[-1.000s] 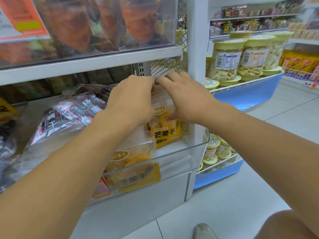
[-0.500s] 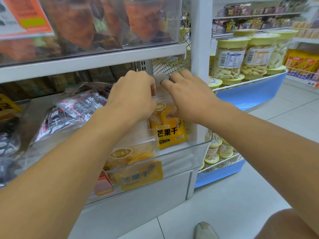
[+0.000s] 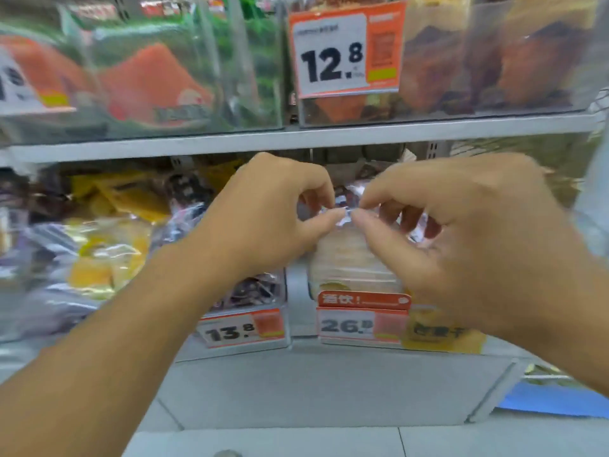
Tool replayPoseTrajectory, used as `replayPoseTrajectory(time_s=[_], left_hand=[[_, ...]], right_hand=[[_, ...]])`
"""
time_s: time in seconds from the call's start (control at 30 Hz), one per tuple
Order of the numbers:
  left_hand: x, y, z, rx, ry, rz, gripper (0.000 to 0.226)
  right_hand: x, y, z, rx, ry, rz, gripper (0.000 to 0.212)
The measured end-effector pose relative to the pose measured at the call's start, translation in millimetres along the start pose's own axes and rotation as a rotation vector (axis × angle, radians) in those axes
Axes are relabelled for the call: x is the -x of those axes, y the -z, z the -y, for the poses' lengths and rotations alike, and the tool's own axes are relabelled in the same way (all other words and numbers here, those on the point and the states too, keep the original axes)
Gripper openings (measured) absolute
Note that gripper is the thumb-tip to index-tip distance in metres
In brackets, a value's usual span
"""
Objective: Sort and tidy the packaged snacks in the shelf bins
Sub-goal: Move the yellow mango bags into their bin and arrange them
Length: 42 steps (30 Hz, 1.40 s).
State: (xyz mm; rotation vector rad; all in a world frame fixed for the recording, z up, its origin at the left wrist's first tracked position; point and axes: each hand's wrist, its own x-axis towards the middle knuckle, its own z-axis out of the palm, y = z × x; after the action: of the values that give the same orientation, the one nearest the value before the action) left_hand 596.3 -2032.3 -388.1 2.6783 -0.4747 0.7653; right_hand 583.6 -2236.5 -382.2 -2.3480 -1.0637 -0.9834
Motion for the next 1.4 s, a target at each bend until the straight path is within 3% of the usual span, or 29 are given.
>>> replayPoseTrajectory(time_s=[0.17,0.27,0.33,0.43,0.57,0.63,0.83,0.93,1.07,1.23,1.33,1.4], left_hand=[[56,41,99,-0.181,0.334,-0.066,0.021],[80,44,137,-0.247,0.524,-0.058,0.066],[92,47,152,-0.199,0.6,-0.107,0.086],[109,55,170,-0.157,0.729,-0.17,0.073],[122,60,182,-0.165,0.878,-0.018,0.051],[124,63,182,-0.081,0.885,0.012,0.053],[125,67,177,0.054,1.056,0.055,0.119],[124,67,179,0.212,1.154,-0.033,0.127],[121,65,174,0.411,1.196,-0.135,0.114],[118,64,177,0.556,1.153,-0.162,0.092],[116,70,180,0.672,1.171,-0.149,0.069],[111,75,182,0.742,1.19,-0.12,0.051]], right_hand=[[-45,-78,62,-0.124,0.006,0.378,0.033],[-80,-113,80,-0.141,0.028,0.458,0.063],[-102,-135,91,-0.175,0.046,0.463,0.07],[-133,-169,105,-0.173,0.022,0.528,0.075],[-168,-211,124,-0.119,0.008,0.66,0.066],[-181,-226,134,-0.079,0.018,0.704,0.06],[-206,-233,157,0.044,-0.006,0.911,0.067],[-204,-235,163,0.061,-0.004,0.915,0.068],[-193,-243,156,-0.055,0.021,0.703,0.063],[-172,-223,138,-0.113,0.118,0.708,0.064],[-151,-196,131,0.06,0.192,0.816,0.092],[-138,-189,128,0.144,0.139,0.873,0.107]])
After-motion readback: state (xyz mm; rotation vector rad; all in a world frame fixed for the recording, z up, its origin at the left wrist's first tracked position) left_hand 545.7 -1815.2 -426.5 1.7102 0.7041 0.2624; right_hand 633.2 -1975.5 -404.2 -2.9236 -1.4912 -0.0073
